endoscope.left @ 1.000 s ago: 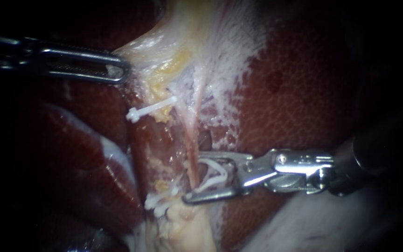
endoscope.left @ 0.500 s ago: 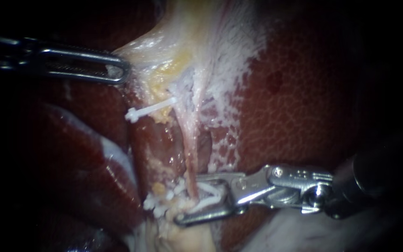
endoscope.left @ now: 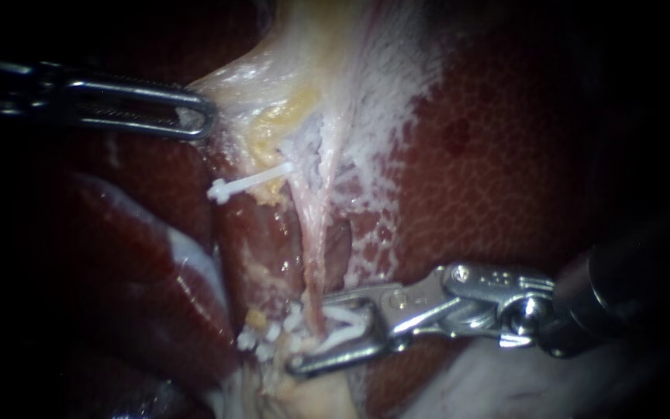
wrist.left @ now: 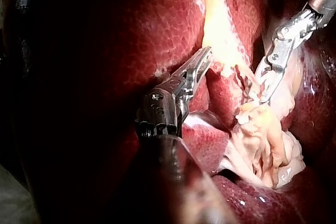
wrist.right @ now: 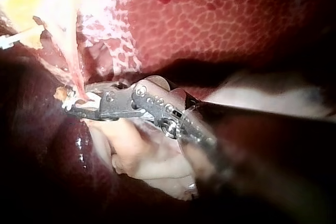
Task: Clipping first clip right tube
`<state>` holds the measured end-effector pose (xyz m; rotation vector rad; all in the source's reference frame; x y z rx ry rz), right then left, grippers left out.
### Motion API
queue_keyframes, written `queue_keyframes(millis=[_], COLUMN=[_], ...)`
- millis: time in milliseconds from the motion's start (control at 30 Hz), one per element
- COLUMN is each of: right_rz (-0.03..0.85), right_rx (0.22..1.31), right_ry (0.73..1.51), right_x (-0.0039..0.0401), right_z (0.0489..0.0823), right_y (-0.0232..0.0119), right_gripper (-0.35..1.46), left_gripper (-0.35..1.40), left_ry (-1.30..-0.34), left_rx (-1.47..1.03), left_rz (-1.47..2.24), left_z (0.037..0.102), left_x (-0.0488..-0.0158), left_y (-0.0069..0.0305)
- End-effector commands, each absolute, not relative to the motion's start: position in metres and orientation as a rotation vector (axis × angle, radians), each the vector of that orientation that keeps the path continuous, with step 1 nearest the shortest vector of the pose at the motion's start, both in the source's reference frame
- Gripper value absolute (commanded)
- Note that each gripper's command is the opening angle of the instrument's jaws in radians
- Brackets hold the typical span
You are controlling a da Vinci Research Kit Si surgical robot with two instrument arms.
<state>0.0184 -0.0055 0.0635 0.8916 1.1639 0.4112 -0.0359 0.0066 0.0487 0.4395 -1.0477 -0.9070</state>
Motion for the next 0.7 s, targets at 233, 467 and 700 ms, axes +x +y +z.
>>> queue_keyframes(millis=[233,467,700], right_rz=[0.43,0.427,0.427], right_rx=[0.909,0.908,0.908], right_ry=[1.152,1.152,1.152], right_x=[0.0178,0.0177,0.0177], right_z=[0.0643,0.0645,0.0646], right_y=[-0.0052,-0.0055,-0.0055], right_gripper=[-0.35,-0.35,-0.35], left_gripper=[-0.35,-0.35,-0.35], left_ry=[-1.047,-1.047,-1.047], left_rx=[0.439,0.439,0.439], left_rz=[-0.907,-0.907,-0.907], left_z=[0.0487,0.0487,0.0487], left_x=[-0.036,-0.036,-0.036], left_y=[0.0066,0.0066,0.0066])
